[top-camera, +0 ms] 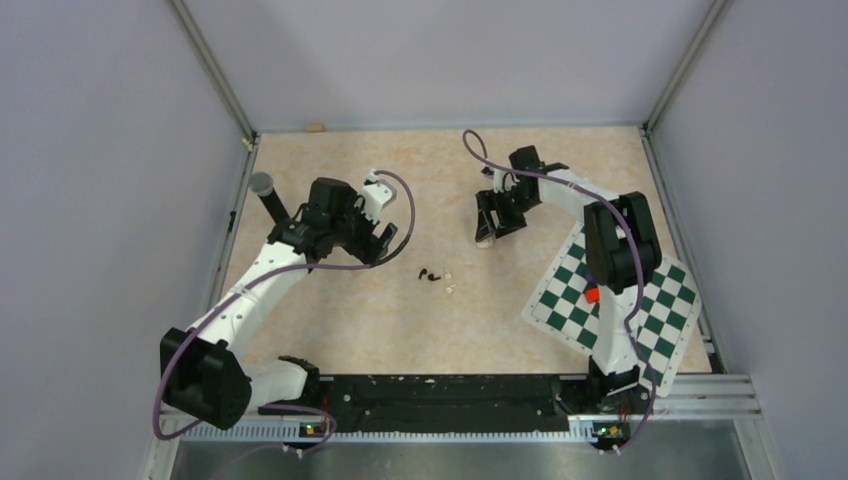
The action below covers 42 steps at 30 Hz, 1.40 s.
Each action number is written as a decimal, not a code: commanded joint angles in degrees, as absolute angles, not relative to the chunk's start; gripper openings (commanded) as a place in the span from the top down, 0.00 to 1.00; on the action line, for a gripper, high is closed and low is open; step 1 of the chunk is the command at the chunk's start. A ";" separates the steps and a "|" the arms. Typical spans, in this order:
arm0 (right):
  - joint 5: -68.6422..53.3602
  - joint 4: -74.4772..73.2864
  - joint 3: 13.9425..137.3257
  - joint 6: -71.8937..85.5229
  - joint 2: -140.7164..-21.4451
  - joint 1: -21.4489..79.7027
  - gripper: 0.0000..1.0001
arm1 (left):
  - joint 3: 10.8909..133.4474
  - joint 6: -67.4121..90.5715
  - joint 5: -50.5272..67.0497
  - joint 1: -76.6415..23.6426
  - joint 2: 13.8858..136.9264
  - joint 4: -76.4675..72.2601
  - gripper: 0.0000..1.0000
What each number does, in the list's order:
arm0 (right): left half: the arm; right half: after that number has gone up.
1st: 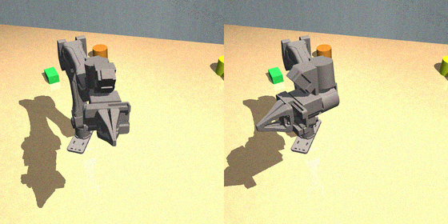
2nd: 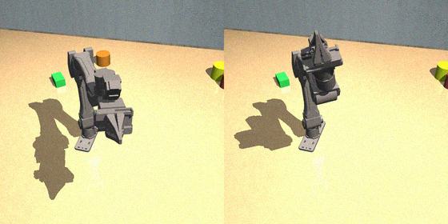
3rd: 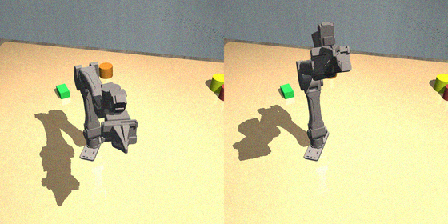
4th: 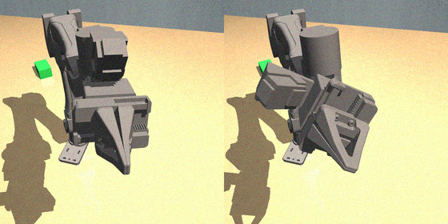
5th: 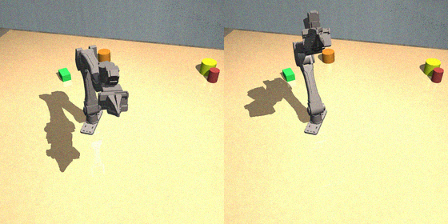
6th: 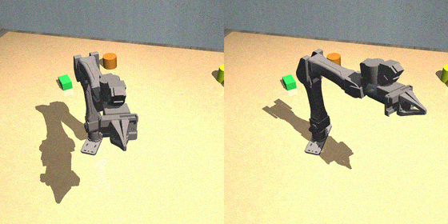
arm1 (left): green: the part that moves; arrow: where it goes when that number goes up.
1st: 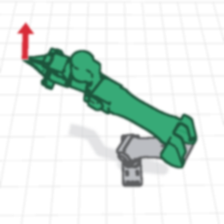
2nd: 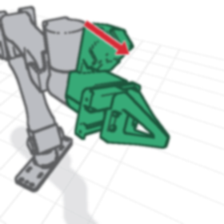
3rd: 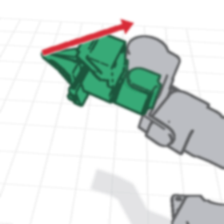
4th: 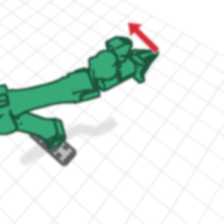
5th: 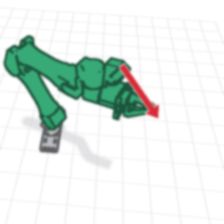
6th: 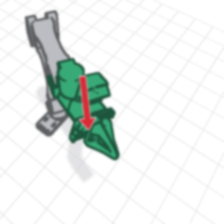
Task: Insert the wireless bluetooth earbuds into the charging case
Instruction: Pick up the charging case from the center of the board.
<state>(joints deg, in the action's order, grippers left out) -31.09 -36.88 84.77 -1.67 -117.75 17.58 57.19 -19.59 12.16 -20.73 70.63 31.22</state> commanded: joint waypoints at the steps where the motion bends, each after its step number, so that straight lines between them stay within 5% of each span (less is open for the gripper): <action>1: -22.73 -34.91 84.23 -0.38 -119.62 21.70 0.31 | 57.30 -19.07 12.26 -20.78 70.12 29.28 0.04; 11: -7.30 -36.37 84.47 -2.23 -122.51 28.94 0.47 | 57.22 -18.97 12.24 -20.79 69.22 29.28 0.04; 19: -2.79 -36.57 83.06 -8.43 -118.13 33.22 0.27 | 56.95 -18.54 11.60 -20.78 68.73 28.61 0.04; 42: 1.39 -37.83 79.52 -16.63 -114.89 33.22 0.40 | 56.60 -16.82 11.35 -20.81 69.14 26.87 0.03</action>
<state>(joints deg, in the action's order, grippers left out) -1.34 -32.86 81.95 -13.45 -115.18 33.47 57.17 -18.26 11.92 -20.73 69.89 29.93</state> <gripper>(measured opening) 0.624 0.971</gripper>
